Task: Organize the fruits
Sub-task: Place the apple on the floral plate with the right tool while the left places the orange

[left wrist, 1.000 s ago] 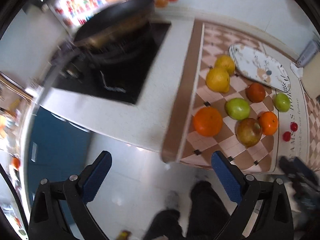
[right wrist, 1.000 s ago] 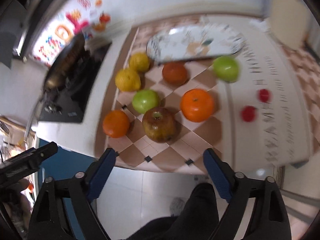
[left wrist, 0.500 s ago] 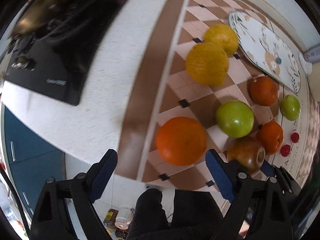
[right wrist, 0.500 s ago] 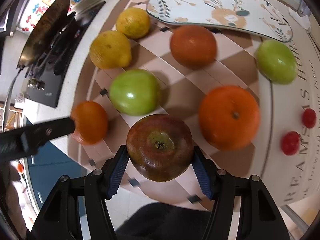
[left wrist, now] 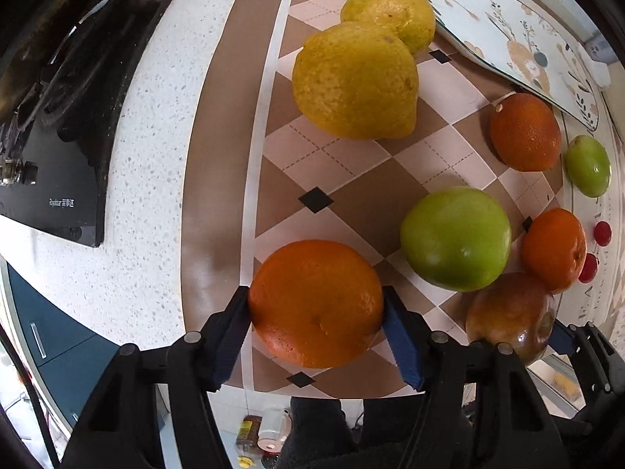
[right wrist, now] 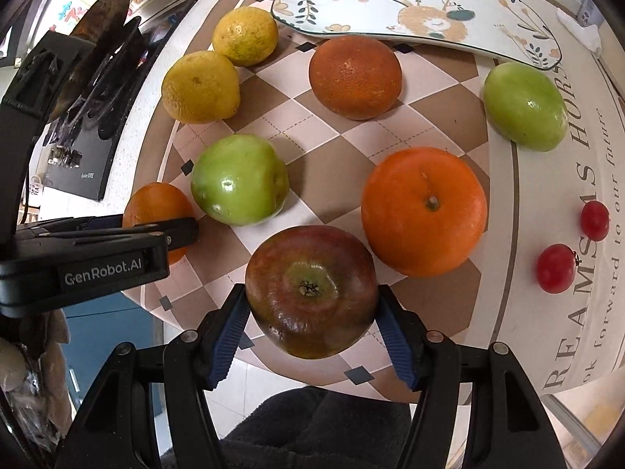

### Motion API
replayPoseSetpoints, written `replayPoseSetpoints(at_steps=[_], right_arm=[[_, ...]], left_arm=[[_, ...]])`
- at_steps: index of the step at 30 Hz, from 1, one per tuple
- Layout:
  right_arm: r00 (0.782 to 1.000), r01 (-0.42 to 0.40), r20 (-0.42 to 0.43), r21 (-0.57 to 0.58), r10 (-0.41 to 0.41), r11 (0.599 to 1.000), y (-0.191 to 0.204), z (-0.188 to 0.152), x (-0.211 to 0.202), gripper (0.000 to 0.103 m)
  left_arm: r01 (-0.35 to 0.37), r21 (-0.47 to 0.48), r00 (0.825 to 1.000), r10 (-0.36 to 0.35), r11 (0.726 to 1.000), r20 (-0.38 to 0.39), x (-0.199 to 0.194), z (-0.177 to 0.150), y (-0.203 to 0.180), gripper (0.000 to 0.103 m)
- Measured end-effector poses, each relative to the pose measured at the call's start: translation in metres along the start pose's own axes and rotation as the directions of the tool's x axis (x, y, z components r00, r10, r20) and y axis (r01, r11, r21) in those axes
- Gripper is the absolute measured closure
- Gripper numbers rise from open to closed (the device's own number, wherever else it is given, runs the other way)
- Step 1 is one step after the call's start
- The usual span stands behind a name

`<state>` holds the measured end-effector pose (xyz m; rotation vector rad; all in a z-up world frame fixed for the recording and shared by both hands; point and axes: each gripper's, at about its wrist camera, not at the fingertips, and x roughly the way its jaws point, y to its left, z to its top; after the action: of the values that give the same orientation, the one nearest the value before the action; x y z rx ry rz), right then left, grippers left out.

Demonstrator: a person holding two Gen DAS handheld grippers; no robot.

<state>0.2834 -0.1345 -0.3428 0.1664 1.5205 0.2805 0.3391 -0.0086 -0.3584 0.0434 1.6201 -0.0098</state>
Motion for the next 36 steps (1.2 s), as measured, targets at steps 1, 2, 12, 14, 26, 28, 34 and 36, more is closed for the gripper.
replayPoseSetpoints(at_steps=[1,2,12,14,26,28,34,36], right_arm=[[1.000,0.002,0.001,-0.005,-0.002,1.000,0.000,-0.001,-0.001,0.036],[1.000,0.002,0.003,-0.007,-0.002,1.000,0.002,0.000,0.000,0.036],[0.992,-0.124,0.015,0.044,0.123,0.991,-0.015,0.005,-0.039,0.038],[0.988,-0.149,0.041,0.042,0.148,0.988,-0.020,0.012,-0.059,0.038],[0.962,-0.105,0.263,0.094,0.076,0.990,-0.103,0.139,-0.118,0.038],[0.963,-0.074,0.267,0.103,0.044,0.992,-0.117,0.162,-0.107,0.038],[0.956,0.011,0.292,0.071,-0.032,0.997,-0.137,0.213,-0.076,0.038],[0.954,0.029,0.297,0.063,-0.046,0.998,-0.142,0.222,-0.065,0.038]], left_arm=[[-0.002,0.000,1.000,0.002,1.000,0.005,-0.001,-0.002,0.000,0.041],[-0.008,-0.002,1.000,0.008,1.000,0.009,-0.002,-0.006,-0.002,0.041],[0.026,0.023,0.998,-0.027,0.999,0.060,-0.047,-0.034,-0.006,0.041],[0.051,0.031,0.995,-0.053,0.998,0.088,-0.070,-0.033,-0.011,0.041],[0.158,0.049,0.968,-0.165,0.986,0.191,-0.137,0.130,-0.057,0.041],[0.166,0.032,0.972,-0.169,0.986,0.165,-0.126,0.159,-0.067,0.041],[0.201,-0.013,0.979,-0.200,0.979,0.042,-0.077,0.229,-0.099,0.041],[0.203,-0.020,0.979,-0.203,0.979,0.002,-0.061,0.239,-0.105,0.041]])
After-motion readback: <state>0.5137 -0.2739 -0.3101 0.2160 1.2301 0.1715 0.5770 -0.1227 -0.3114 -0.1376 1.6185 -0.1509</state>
